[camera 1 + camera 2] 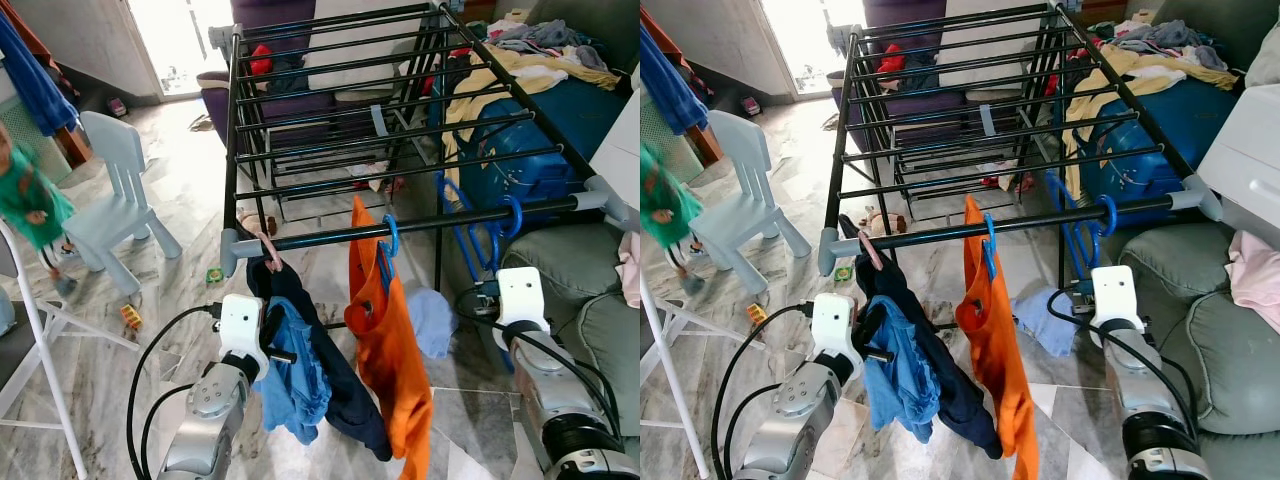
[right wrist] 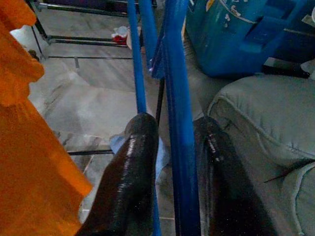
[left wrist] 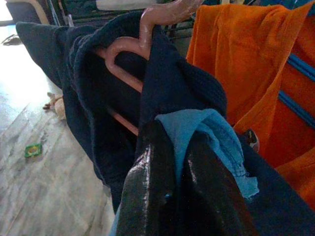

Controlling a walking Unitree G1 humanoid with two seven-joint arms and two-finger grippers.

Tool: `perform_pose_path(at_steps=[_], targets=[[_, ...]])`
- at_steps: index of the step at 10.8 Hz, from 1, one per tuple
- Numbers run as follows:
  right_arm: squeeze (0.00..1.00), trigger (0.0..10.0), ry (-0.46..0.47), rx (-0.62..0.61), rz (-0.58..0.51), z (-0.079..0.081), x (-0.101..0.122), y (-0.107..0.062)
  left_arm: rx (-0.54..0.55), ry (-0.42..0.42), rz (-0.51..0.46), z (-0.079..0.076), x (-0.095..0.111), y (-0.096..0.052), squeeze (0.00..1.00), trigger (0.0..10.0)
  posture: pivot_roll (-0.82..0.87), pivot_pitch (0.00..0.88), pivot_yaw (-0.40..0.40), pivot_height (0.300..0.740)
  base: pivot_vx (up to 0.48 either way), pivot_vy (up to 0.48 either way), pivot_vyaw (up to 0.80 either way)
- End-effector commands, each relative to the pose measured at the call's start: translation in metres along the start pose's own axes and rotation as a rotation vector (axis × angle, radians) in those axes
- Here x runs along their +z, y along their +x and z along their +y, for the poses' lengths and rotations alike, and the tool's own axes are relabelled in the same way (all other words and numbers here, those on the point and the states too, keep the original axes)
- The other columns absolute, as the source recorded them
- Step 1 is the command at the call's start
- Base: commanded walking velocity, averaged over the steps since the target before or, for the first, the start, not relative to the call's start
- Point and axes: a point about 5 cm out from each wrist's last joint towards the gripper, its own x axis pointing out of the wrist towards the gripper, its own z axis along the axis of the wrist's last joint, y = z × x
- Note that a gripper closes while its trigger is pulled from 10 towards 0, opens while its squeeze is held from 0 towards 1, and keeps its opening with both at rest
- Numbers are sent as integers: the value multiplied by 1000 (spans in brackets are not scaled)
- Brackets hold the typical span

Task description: Hang hanger

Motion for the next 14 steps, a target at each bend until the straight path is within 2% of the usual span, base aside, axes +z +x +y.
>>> perform_pose_path(at_steps=[1, 2, 3, 6, 7, 8, 10, 12, 14], targets=[[1000, 10000, -2, 5, -40, 1, 10, 3, 4, 21, -19, 2, 5, 2, 0, 10000, -136, 0, 118, 740, 0, 0, 0], [263, 10000, -4, -4, -50, -2, 13, 4, 4, 24, -19, 2, 5, 2, 0, 10000, -136, 0, 118, 740, 0, 0, 0], [0, 10000, -6, -5, -64, -5, 17, 5, 5, 25, -18, 2, 5, 2, 0, 10000, -132, 0, 116, 740, 0, 0, 0], [0, 10000, -4, -4, -80, -10, 23, 7, 3, 31, -11, 2, 3, 1, 0, 10000, -131, 0, 117, 740, 0, 0, 0], [0, 4314, -5, -3, -82, -11, 23, 7, 2, 31, -9, 1, 3, 1, 0, 10000, -131, 0, 118, 740, 0, 0, 0], [0, 0, -4, 0, -82, -11, 20, 6, -2, 33, -5, 0, 2, 1, 0, 10000, -131, 0, 118, 740, 0, 0, 0], [0, 0, -2, 2, -81, -11, 19, 5, -4, 33, -4, 0, 2, 1, 0, 10000, -133, 0, 119, 740, 0, 0, 0], [0, 588, 1, 6, -80, -11, 19, 4, -5, 35, -1, 0, 2, 1, 0, 10000, -136, 0, 119, 740, 0, 0, 0], [0, 706, 3, 9, -86, -10, 19, 4, -6, 36, 0, -1, 2, 1, 0, 10000, -137, 0, 119, 740, 0, 0, 0]])
